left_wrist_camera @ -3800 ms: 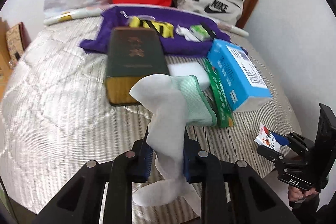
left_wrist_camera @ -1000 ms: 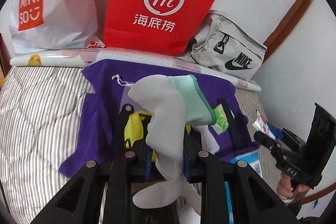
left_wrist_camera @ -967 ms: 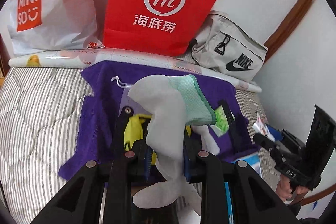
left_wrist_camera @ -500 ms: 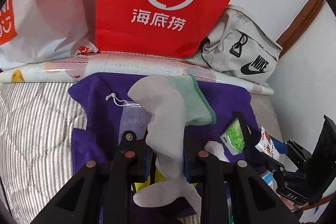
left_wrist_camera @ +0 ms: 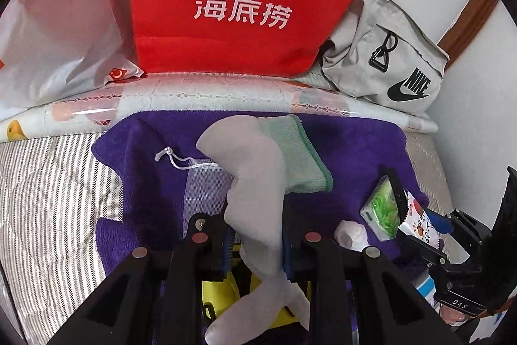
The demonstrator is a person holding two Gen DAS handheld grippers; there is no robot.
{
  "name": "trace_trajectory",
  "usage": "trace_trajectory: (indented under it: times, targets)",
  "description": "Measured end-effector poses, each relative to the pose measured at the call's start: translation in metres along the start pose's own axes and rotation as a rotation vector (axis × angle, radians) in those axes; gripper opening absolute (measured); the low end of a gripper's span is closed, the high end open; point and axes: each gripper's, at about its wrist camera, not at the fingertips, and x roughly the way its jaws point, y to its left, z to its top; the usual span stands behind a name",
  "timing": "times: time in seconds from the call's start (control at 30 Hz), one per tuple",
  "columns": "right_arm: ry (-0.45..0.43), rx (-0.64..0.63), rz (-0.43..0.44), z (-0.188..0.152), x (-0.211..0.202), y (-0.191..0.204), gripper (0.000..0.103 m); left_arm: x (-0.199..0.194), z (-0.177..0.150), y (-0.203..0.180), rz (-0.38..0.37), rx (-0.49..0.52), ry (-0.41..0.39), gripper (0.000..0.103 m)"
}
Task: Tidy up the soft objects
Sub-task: 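Lower the socks and the snack packet onto the towel with both tools, then open both tools and withdraw them from the towel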
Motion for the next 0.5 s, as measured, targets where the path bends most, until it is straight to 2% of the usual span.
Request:
trace_trajectory:
  times: [0.17,0.3,0.37,0.4,0.43,0.5]
  targets:
    - [0.021,-0.001,-0.004,0.0004,0.0059,-0.0003,0.050,0.0040,-0.0024,-0.0001,0.001,0.011,0.016,0.022]
    - [0.024,-0.012,-0.009,0.0011,0.0073,0.0008,0.050,0.0059,-0.0034,0.0013,-0.006,0.006,0.031,0.026]
    - [0.021,-0.019,-0.004,0.0015,0.0060,0.0014,0.058,0.0057,-0.0046,0.0014,-0.019,0.001,0.033,0.029]
    - [0.017,-0.024,-0.006,0.0014,0.0053,0.0018,0.061,0.0044,-0.0056,0.0017,-0.028,0.002,0.031,0.034]
    - [0.012,-0.028,-0.013,0.0015,0.0048,0.0022,0.064,0.0034,-0.0068,0.0015,-0.031,0.003,0.031,0.044]
    - [0.009,-0.030,-0.031,0.0020,0.0049,0.0018,0.065,0.0005,-0.0086,-0.0003,-0.018,0.009,0.027,0.054]
